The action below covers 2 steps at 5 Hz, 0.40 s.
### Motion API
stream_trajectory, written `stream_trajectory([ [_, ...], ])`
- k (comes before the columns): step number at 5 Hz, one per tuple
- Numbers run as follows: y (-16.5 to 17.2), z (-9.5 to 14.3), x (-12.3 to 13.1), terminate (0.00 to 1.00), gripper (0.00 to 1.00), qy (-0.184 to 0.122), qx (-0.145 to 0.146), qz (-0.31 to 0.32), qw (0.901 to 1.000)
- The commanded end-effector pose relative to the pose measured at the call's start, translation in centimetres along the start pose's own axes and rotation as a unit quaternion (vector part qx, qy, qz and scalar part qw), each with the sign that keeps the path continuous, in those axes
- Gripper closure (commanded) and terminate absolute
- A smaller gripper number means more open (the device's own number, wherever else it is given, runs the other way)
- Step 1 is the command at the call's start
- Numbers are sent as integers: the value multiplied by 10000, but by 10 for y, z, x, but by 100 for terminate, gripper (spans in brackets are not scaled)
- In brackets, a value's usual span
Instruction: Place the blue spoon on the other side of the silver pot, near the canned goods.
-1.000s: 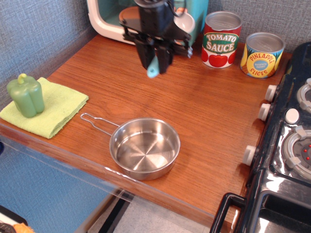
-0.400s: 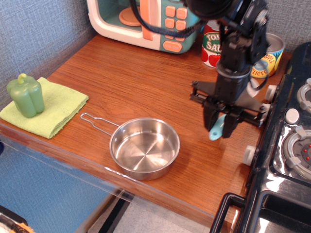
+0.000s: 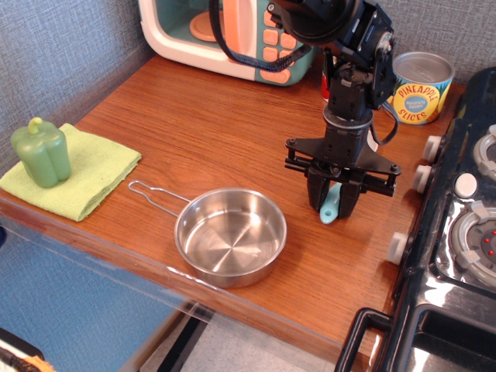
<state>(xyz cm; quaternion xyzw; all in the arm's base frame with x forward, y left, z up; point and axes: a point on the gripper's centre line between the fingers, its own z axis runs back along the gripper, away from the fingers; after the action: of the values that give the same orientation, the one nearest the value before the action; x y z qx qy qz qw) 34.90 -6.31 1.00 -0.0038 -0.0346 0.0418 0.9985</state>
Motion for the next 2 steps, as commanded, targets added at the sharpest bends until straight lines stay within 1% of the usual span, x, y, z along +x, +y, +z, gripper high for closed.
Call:
stream_trajectory([
  [1,18,16,3,0,0,-173,5,-201,9996],
  [2,11,18,2,0,0,-238,23,-614,9978],
])
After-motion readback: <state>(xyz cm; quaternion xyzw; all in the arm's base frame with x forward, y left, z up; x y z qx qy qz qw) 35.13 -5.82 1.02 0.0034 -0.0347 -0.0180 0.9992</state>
